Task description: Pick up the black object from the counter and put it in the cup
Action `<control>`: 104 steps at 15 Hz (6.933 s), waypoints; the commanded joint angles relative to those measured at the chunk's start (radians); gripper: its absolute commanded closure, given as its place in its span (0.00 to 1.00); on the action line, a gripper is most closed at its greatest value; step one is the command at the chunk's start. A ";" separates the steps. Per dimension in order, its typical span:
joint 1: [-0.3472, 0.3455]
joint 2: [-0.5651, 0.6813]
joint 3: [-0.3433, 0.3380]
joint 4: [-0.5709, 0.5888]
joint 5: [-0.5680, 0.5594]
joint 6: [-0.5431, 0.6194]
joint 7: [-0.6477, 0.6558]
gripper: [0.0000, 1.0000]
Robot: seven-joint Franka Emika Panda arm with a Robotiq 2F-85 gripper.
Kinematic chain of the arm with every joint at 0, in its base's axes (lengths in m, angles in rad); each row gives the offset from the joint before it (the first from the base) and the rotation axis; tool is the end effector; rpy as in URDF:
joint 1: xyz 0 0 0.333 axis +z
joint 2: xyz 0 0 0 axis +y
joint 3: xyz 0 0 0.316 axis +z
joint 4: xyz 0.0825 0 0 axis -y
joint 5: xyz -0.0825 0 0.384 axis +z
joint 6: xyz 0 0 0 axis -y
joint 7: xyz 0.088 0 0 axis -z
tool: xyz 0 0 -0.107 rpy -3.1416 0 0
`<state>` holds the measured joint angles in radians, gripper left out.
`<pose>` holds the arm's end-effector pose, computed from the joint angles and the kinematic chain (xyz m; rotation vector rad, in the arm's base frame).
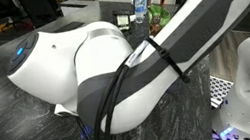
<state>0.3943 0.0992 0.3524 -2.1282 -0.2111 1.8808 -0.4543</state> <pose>0.3897 0.3376 0.3436 2.3089 1.7632 -0.4575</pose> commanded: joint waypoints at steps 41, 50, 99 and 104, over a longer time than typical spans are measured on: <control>-0.124 -0.884 -0.591 -0.600 0.136 0.766 -0.122 0.73; -0.182 -0.896 -0.715 -0.658 0.142 0.877 -0.101 0.73; -0.540 -0.747 -0.430 -0.628 0.118 0.790 0.453 0.73; -0.527 -0.734 -0.441 -0.639 0.125 0.803 0.439 0.73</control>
<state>-0.1296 -0.6664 -0.0831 -2.7628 -0.0939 2.6582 0.0016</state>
